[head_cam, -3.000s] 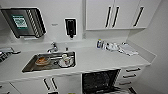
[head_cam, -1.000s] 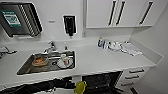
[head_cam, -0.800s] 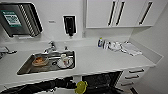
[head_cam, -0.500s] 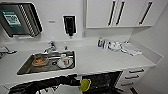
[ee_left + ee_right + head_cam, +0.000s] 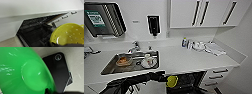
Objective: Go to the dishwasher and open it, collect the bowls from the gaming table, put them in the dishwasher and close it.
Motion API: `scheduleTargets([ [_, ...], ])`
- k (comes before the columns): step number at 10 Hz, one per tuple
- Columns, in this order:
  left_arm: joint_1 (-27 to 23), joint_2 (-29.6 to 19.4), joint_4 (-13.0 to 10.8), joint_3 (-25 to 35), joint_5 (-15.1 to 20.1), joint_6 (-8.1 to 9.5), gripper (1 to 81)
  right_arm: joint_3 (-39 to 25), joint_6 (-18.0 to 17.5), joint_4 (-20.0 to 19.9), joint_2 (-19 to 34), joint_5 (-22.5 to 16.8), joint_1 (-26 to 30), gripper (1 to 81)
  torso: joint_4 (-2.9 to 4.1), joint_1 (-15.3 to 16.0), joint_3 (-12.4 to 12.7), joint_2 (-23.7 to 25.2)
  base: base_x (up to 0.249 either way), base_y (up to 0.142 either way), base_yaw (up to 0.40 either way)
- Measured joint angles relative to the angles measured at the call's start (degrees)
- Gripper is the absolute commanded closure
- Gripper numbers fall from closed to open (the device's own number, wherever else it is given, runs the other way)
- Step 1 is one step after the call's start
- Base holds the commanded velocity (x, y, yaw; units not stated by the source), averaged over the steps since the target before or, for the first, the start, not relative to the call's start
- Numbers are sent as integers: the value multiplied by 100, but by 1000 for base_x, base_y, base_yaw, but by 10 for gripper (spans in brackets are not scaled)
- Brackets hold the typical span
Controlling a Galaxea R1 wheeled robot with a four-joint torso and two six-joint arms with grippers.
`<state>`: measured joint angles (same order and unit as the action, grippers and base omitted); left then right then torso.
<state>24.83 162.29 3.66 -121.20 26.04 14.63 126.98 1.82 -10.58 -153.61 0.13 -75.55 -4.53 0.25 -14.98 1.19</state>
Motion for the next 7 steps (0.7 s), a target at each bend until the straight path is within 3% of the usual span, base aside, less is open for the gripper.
scheduleTargets([
  [7, -35, 553, -94, -483, 98, -5, 811, 177, 2, 4, -162, -4, 18, 811, 0, 0, 0, 0, 0, 0, 0],
])
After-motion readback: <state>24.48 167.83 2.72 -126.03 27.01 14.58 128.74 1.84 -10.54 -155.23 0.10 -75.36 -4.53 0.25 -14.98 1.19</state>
